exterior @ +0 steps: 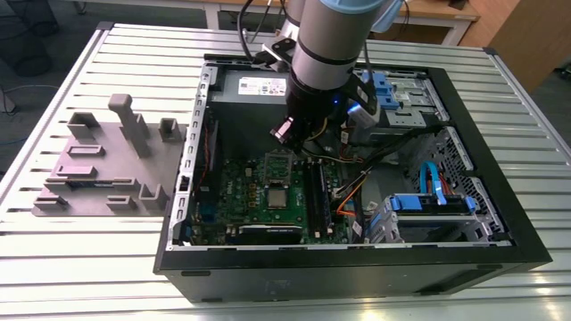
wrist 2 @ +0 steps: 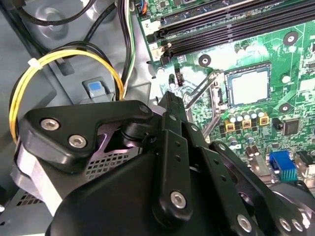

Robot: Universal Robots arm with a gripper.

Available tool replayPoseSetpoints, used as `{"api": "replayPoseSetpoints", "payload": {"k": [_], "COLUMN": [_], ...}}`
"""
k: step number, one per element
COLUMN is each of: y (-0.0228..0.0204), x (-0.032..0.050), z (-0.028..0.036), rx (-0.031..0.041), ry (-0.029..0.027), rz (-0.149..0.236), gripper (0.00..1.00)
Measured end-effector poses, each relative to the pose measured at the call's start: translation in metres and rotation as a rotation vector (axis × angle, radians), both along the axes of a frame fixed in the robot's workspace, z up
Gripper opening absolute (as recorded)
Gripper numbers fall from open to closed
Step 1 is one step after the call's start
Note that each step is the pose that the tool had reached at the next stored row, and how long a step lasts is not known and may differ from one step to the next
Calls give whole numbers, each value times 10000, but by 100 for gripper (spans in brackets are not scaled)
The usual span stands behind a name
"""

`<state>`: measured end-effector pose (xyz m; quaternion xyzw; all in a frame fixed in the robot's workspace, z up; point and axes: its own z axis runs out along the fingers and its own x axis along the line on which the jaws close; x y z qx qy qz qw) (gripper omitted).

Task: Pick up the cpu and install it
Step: 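Close the cpu cover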

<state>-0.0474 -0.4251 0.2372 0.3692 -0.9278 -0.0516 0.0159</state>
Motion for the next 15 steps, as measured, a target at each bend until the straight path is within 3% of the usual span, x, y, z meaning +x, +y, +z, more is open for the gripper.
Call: {"api": "replayPoseSetpoints", "payload": {"k": [7,15], "y": [0,-4], "x": [-1,-1], "z": [0,30], "rx": [0,3], "ry": [0,-1], "rz": [459,532], "gripper": [10,10]}}
